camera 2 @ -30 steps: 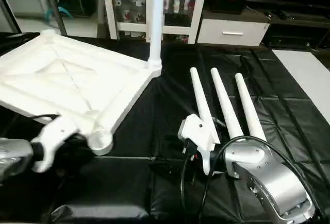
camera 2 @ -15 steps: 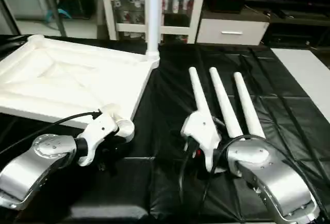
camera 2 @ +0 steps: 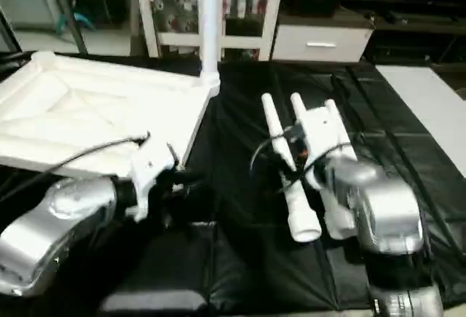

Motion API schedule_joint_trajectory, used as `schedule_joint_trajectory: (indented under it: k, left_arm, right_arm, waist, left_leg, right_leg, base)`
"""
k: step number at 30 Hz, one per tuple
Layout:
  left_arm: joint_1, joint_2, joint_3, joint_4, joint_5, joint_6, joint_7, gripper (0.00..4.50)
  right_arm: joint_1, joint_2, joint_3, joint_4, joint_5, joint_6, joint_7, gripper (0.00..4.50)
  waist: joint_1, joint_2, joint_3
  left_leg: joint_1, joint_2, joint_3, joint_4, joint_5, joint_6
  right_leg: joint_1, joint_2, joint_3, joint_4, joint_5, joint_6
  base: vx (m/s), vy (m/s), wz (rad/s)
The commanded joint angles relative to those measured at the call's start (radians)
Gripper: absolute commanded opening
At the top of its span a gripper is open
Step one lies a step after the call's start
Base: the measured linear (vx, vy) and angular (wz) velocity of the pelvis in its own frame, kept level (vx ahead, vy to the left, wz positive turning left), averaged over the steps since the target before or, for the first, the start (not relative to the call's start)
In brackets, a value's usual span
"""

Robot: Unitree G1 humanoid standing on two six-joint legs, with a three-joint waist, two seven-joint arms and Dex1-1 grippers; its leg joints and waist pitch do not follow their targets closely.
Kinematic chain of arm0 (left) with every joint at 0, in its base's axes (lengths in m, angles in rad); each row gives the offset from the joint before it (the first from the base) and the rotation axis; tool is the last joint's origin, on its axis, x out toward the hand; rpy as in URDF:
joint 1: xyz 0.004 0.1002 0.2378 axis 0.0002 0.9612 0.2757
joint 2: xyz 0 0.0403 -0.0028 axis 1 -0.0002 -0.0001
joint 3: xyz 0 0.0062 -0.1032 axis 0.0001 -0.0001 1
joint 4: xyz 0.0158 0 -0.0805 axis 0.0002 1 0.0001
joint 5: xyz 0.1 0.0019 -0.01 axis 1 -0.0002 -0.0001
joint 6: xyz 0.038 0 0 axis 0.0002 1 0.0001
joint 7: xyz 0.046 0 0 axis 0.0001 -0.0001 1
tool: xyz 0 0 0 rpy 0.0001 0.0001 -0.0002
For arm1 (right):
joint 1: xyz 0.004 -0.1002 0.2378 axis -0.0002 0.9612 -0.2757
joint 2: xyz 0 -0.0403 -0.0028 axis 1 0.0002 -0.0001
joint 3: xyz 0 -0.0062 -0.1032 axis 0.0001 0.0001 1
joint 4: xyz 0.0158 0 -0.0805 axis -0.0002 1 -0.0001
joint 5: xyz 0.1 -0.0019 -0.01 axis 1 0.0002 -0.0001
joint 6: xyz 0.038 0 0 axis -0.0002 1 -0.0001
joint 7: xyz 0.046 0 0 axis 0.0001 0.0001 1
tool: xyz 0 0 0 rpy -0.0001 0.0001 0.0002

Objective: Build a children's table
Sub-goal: Pick table leg

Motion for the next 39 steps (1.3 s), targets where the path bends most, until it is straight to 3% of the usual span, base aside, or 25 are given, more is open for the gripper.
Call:
schedule_joint_trajectory:
  k: [1, 6, 7, 10, 11, 12, 14, 21, 25, 26, 29, 32, 39]
  left_arm:
    - [-0.001, 0.014, -0.003, -0.035, -0.021, -0.005, -0.024, 1.1]
    - [-0.004, 0.043, -0.029, -0.055, -0.014, 0.009, -0.06, 1.1]
    - [-0.009, 0.049, -0.034, -0.066, -0.033, 0.027, -0.073, 1.1]
    - [-0.012, 0.052, -0.028, -0.076, -0.065, 0.05, -0.079, 1.27]
    - [-0.009, 0.064, -0.027, -0.088, -0.081, 0.062, -0.087, 1.27]
    - [-0.008, 0.071, -0.028, -0.094, -0.083, 0.062, -0.09, 1.55]
    - [-0.008, 0.082, -0.033, -0.101, -0.077, 0.054, -0.096, 1.66]
    - [-0.024, 0.098, -0.051, -0.112, -0.07, 0.061, -0.103, 2.08]
    - [-0.025, 0.123, -0.054, -0.12, -0.074, 0.063, -0.099, 2.49]
    - [-0.027, 0.127, -0.055, -0.115, -0.07, 0.06, -0.099, 2.49]
    - [-0.042, 0.126, -0.057, -0.105, -0.072, 0.064, -0.103, 2.89]
    - [-0.049, 0.13, -0.058, -0.102, -0.073, 0.063, -0.107, 2.98]
    - [-0.058, 0.144, -0.06, -0.085, -0.062, 0.054, -0.1, 3.54]
  right_arm:
    - [-0.008, 0.004, 0.007, 0.04, -0.001, 0.045, -0.006, 4.38]
    - [-0.021, 0.018, 0.032, 0.138, -0.011, 0.064, -0.027, 4.38]
    - [-0.027, 0.032, 0.039, 0.175, -0.011, 0.067, -0.021, 4.38]
    - [-0.032, 0.039, 0.049, 0.202, -0.016, 0.073, -0.019, 4.45]
    - [-0.034, 0.042, 0.055, 0.221, -0.024, 0.076, -0.022, 4.45]
    - [-0.036, 0.043, 0.056, 0.236, -0.025, 0.075, -0.025, 4.5]
    - [-0.037, 0.041, 0.057, 0.255, -0.026, 0.071, -0.03, 4.5]
    - [-0.044, 0.037, 0.048, 0.281, -0.027, 0.079, -0.028, 3.84]
    - [-0.039, 0.046, 0.036, 0.296, -0.024, 0.078, -0.033, 3.39]
    - [-0.037, 0.05, 0.031, 0.297, -0.022, 0.081, -0.038, 3.39]
    - [-0.038, 0.054, 0.02, 0.302, -0.019, 0.085, -0.04, 3.05]
    - [-0.038, 0.055, 0.012, 0.309, -0.018, 0.084, -0.04, 2.86]
    - [-0.042, 0.077, -0.029, 0.325, -0.012, 0.079, -0.059, 2.35]
  waist:
    - [0.004, -0.004, -0.051]
    - [0.007, -0.002, -0.051]
    - [0.007, -0.009, -0.052]
    - [0.008, -0.01, -0.052]
    - [0.009, -0.017, -0.051]
    - [0.011, -0.012, -0.051]
    - [0.01, -0.012, -0.05]
    - [0.011, -0.015, -0.05]
    - [0.01, -0.012, -0.05]
    - [0.01, -0.004, -0.05]
    - [0.01, -0.007, -0.051]
    - [0.01, -0.008, -0.051]
    - [0.009, -0.006, -0.051]
  left_leg:
    - [-0.002, 0.033, -0.01, -0.068, -0.133, -0.026]
    - [-0.001, 0.035, -0.008, -0.069, -0.125, -0.033]
    - [-0.001, 0.035, -0.007, -0.068, -0.126, -0.033]
    - [0.001, 0.036, -0.007, -0.068, -0.125, -0.038]
    - [-0.001, 0.036, -0.006, -0.069, -0.12, -0.038]
    - [0.0, 0.035, -0.007, -0.069, -0.118, -0.038]
    - [0.0, 0.035, -0.006, -0.069, -0.125, -0.039]
    - [-0.001, 0.035, -0.006, -0.07, -0.133, -0.048]
    - [0.0, 0.034, -0.006, -0.069, -0.134, -0.05]
    - [0.001, 0.034, -0.006, -0.069, -0.134, -0.053]
    - [0.001, 0.034, -0.006, -0.069, -0.139, -0.058]
    - [0.0, 0.033, -0.006, -0.069, -0.14, -0.057]
    - [0.001, 0.033, -0.007, -0.07, -0.137, -0.06]
  right_leg:
    - [0.046, -0.045, 0.041, -0.07, -0.216, -0.18]
    - [0.045, -0.044, 0.04, -0.067, -0.196, -0.188]
    - [0.046, -0.045, 0.04, -0.067, -0.198, -0.186]
    - [0.044, -0.047, 0.04, -0.064, -0.204, -0.191]
    - [0.045, -0.047, 0.04, -0.064, -0.2, -0.189]
    - [0.046, -0.047, 0.04, -0.063, -0.203, -0.186]
    - [0.044, -0.046, 0.04, -0.065, -0.211, -0.182]
    - [0.045, -0.046, 0.041, -0.065, -0.224, -0.171]
    - [0.043, -0.045, 0.041, -0.065, -0.223, -0.171]
    - [0.043, -0.044, 0.041, -0.065, -0.219, -0.172]
    - [0.044, -0.043, 0.04, -0.064, -0.21, -0.177]
    - [0.045, -0.044, 0.041, -0.064, -0.212, -0.176]
    - [0.045, -0.043, 0.04, -0.063, -0.203, -0.181]
  base:
    - [0.0, 0.0, 0.0]
    - [0.0, 0.0, 0.0]
    - [0.0, 0.0, 0.0]
    - [0.0, 0.0, 0.0]
    - [0.0, 0.0, 0.0]
    - [0.0, 0.0, 0.0]
    - [0.0, 0.0, 0.0]
    - [0.0, 0.0, 0.0]
    - [0.0, 0.0, 0.0]
    - [0.0, 0.0, 0.0]
    - [0.0, 0.0, 0.0]
    - [0.0, 0.0, 0.0]
    - [0.0, 0.0, 0.0]
